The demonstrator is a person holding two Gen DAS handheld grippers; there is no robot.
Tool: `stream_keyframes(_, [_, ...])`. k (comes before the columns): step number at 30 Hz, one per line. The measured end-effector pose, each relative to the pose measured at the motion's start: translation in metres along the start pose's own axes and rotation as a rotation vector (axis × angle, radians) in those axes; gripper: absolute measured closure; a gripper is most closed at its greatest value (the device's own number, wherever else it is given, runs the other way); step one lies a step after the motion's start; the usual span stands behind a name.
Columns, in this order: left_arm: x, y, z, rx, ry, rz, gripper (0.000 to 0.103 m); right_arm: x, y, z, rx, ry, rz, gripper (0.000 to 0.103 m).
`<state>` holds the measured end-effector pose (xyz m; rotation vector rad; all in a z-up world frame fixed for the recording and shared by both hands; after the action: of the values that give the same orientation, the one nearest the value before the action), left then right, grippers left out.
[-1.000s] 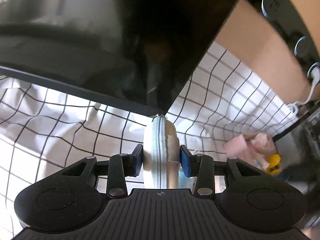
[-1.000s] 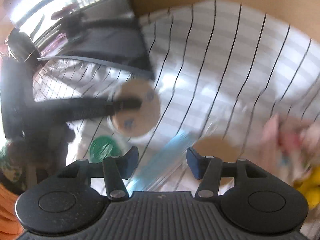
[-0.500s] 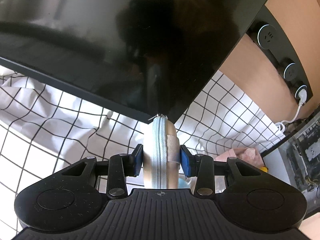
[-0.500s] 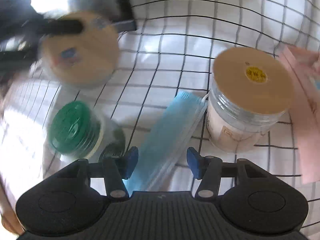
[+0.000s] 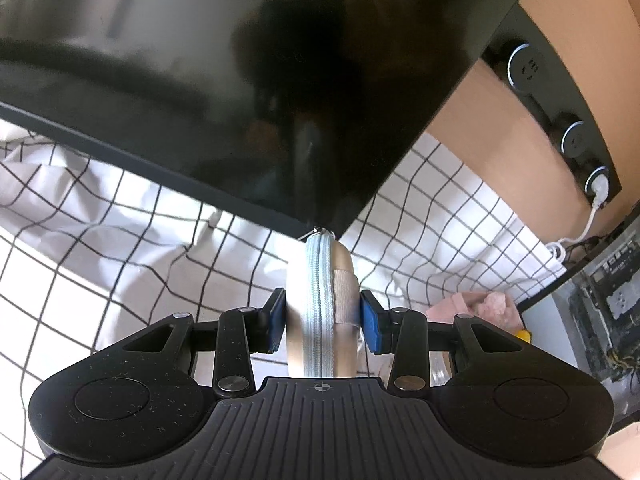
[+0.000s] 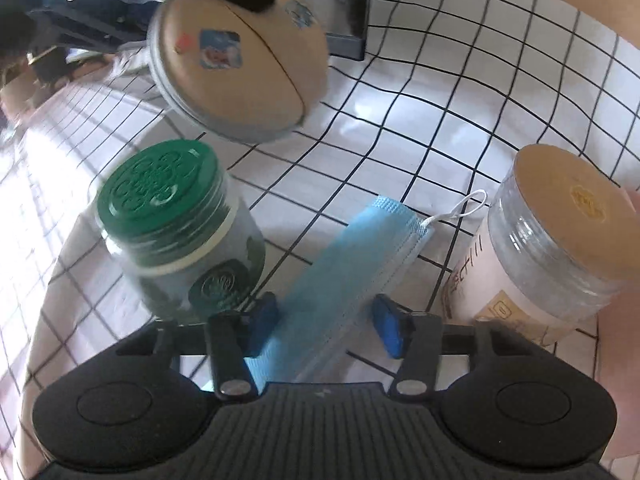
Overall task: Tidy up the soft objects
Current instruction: 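Grasp the blue face mask with the right tool while the left tool holds the pouch, then carry the pouch and mask into the pink box and open both tools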
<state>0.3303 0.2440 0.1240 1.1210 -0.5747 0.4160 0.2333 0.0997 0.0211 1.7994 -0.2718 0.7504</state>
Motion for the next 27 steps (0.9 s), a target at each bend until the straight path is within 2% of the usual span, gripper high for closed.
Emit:
stream_keyframes(1, [-0.001,-0.002,0.001,0.004,0.001,-0.007,0.06,0.001,0.003,-0.002,-0.005,0.017,-0.025,0.091])
stream_keyframes(4, [-0.003,0.0,0.003,0.008,0.019,-0.016,0.06,0.004,0.019,-0.008,0.004,0.042,-0.035,0.096])
stream_keyframes(8, [0.001,0.017,0.008,0.02,0.018,0.011,0.06,0.022,0.062,-0.012,0.041,0.059,0.031,0.097])
stream_keyframes(13, [0.009,0.052,0.022,0.051,0.02,0.082,0.06,0.057,0.124,-0.006,0.07,0.061,0.138,0.097])
stream_keyframes(18, [0.014,0.084,0.054,0.09,-0.012,0.145,0.06,0.081,0.176,0.01,0.05,0.078,0.242,0.097])
stream_keyframes(22, [0.004,0.096,0.088,0.121,-0.066,0.162,0.06,0.082,0.218,0.026,0.028,0.081,0.316,0.097])
stream_keyframes(27, [-0.016,0.092,0.139,0.073,-0.118,0.131,0.06,0.071,0.264,0.054,-0.014,0.065,0.38,0.097])
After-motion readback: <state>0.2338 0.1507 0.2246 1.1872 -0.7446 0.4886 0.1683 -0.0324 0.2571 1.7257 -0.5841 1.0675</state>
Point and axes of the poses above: each gripper's, at about its wrist camera, not at the fingertips, and y roughly against the way its jaws point, z to its right, x to its top, the point moved 2 cm from there along -y, roughly the way its jaws point, and after that the axes turned 14 degrees about x, right-handed, at the moved point
